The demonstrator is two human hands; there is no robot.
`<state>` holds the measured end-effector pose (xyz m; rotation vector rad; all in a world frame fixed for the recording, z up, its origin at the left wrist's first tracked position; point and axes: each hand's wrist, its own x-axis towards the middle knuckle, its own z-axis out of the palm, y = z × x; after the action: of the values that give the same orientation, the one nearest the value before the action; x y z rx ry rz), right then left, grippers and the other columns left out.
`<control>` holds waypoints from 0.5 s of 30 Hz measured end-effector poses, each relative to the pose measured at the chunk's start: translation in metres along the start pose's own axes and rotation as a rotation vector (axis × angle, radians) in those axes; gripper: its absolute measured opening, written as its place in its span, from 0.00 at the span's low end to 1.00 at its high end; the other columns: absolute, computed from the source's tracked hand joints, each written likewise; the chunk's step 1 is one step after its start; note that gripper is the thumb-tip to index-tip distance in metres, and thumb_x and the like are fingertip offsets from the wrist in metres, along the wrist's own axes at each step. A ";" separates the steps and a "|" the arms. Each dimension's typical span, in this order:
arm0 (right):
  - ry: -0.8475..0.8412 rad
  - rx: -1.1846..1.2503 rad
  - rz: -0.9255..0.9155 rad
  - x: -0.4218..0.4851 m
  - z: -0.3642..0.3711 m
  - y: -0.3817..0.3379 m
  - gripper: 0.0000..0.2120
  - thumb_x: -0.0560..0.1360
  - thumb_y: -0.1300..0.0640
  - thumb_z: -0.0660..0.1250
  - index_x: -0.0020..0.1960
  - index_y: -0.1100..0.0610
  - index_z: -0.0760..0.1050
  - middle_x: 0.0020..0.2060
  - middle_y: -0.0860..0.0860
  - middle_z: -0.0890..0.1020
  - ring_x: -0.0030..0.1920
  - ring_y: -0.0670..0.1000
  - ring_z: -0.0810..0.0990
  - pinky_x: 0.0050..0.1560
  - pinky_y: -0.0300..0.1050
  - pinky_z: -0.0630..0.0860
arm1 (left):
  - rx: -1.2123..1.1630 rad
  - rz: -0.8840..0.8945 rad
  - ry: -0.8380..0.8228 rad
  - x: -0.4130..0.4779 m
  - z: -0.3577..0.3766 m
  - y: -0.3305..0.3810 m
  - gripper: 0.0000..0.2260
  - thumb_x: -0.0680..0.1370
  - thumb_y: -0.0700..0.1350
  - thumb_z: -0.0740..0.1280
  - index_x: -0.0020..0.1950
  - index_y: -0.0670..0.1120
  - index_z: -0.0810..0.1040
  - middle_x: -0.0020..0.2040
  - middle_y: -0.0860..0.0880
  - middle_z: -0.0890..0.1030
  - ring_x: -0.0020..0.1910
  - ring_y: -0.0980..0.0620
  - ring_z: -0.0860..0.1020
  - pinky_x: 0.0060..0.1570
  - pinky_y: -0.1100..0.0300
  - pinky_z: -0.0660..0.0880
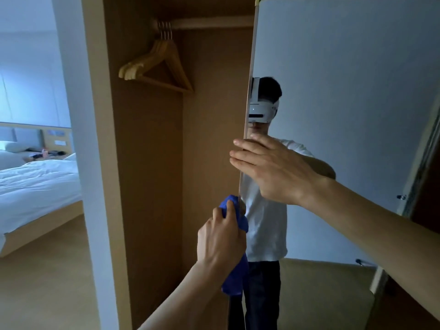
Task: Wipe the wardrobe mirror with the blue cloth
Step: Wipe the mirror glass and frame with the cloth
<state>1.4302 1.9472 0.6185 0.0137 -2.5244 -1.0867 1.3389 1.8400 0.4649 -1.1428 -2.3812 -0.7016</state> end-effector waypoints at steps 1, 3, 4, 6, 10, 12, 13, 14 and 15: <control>0.006 0.004 0.006 0.001 0.000 0.001 0.39 0.72 0.59 0.34 0.78 0.58 0.66 0.78 0.52 0.67 0.81 0.54 0.57 0.81 0.55 0.48 | 0.001 0.009 0.018 0.008 -0.009 0.002 0.28 0.81 0.50 0.60 0.80 0.49 0.58 0.64 0.44 0.76 0.51 0.44 0.80 0.40 0.56 0.68; 0.022 0.017 0.030 0.001 -0.003 0.007 0.39 0.73 0.58 0.35 0.79 0.58 0.65 0.79 0.53 0.66 0.82 0.54 0.56 0.81 0.56 0.49 | -0.023 0.032 0.083 0.027 -0.032 0.008 0.24 0.81 0.49 0.61 0.76 0.48 0.63 0.59 0.43 0.77 0.42 0.44 0.78 0.38 0.55 0.66; 0.028 0.020 0.042 0.001 -0.004 0.009 0.38 0.73 0.58 0.35 0.79 0.58 0.65 0.79 0.53 0.66 0.82 0.54 0.56 0.81 0.56 0.49 | -0.050 0.043 0.130 0.037 -0.043 0.012 0.21 0.81 0.48 0.61 0.74 0.48 0.65 0.56 0.43 0.78 0.38 0.46 0.74 0.37 0.55 0.66; 0.033 0.018 0.055 0.000 -0.007 0.011 0.36 0.74 0.58 0.39 0.79 0.59 0.64 0.80 0.54 0.65 0.82 0.54 0.55 0.81 0.56 0.50 | -0.111 0.065 0.227 0.056 -0.062 0.019 0.18 0.81 0.48 0.61 0.72 0.48 0.68 0.52 0.44 0.78 0.35 0.48 0.69 0.37 0.56 0.66; 0.024 0.025 0.055 -0.005 -0.006 0.008 0.35 0.75 0.58 0.40 0.80 0.59 0.63 0.80 0.54 0.64 0.82 0.54 0.54 0.81 0.57 0.51 | -0.090 0.054 0.299 0.060 -0.063 0.025 0.20 0.81 0.50 0.61 0.73 0.49 0.68 0.54 0.45 0.78 0.37 0.48 0.73 0.38 0.57 0.66; 0.025 0.038 0.056 -0.008 -0.004 0.008 0.37 0.75 0.57 0.35 0.79 0.59 0.65 0.80 0.54 0.65 0.82 0.54 0.55 0.81 0.57 0.52 | -0.029 0.029 0.258 0.041 -0.040 0.020 0.24 0.82 0.51 0.60 0.77 0.48 0.63 0.58 0.45 0.77 0.44 0.45 0.79 0.38 0.56 0.67; 0.023 0.041 0.055 -0.010 -0.002 0.008 0.37 0.75 0.57 0.35 0.79 0.59 0.65 0.79 0.54 0.65 0.82 0.54 0.56 0.81 0.57 0.52 | -0.008 0.017 0.217 0.030 -0.025 0.016 0.26 0.82 0.51 0.60 0.79 0.47 0.61 0.61 0.44 0.76 0.48 0.45 0.80 0.39 0.56 0.68; 0.020 0.038 0.054 -0.011 -0.001 0.007 0.37 0.75 0.56 0.35 0.79 0.59 0.65 0.79 0.54 0.65 0.82 0.54 0.56 0.81 0.58 0.52 | 0.005 0.001 0.164 0.018 -0.009 0.012 0.27 0.82 0.51 0.59 0.80 0.47 0.58 0.64 0.45 0.75 0.51 0.45 0.80 0.40 0.56 0.70; 0.018 0.029 0.055 -0.011 0.001 0.006 0.37 0.75 0.57 0.36 0.79 0.59 0.65 0.79 0.53 0.65 0.82 0.54 0.56 0.81 0.57 0.52 | 0.011 -0.020 0.105 0.006 0.006 0.008 0.29 0.82 0.51 0.59 0.82 0.47 0.56 0.66 0.45 0.74 0.53 0.46 0.80 0.42 0.56 0.71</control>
<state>1.4410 1.9542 0.6185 -0.0372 -2.5092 -1.0243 1.3411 1.8510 0.4654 -1.0528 -2.3086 -0.7360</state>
